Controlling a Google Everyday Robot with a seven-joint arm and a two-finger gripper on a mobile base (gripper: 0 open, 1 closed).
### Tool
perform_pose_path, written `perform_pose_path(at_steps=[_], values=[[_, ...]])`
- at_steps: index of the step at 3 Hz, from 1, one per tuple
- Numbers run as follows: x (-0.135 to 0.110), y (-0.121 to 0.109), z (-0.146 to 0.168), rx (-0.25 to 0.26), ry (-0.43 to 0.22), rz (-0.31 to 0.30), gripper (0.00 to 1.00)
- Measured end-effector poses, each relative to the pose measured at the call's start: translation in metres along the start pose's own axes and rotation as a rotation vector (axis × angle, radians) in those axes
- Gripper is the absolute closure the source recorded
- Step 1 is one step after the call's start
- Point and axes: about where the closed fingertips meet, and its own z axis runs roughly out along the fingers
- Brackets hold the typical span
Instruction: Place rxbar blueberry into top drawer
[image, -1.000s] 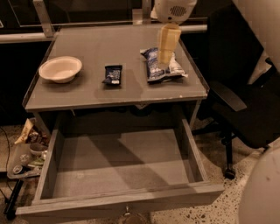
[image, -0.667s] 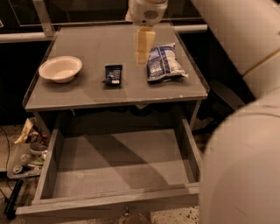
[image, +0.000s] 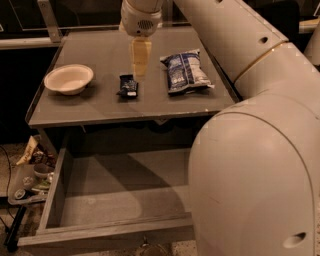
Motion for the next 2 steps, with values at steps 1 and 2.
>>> perform_pose_path(at_steps=[1,2], values=[[0.009,-0.007,0.024,-0.017,-0.057,0.052,0.0],[0.022,-0.012,0.053,-0.055,-0.099,0.136,0.0]])
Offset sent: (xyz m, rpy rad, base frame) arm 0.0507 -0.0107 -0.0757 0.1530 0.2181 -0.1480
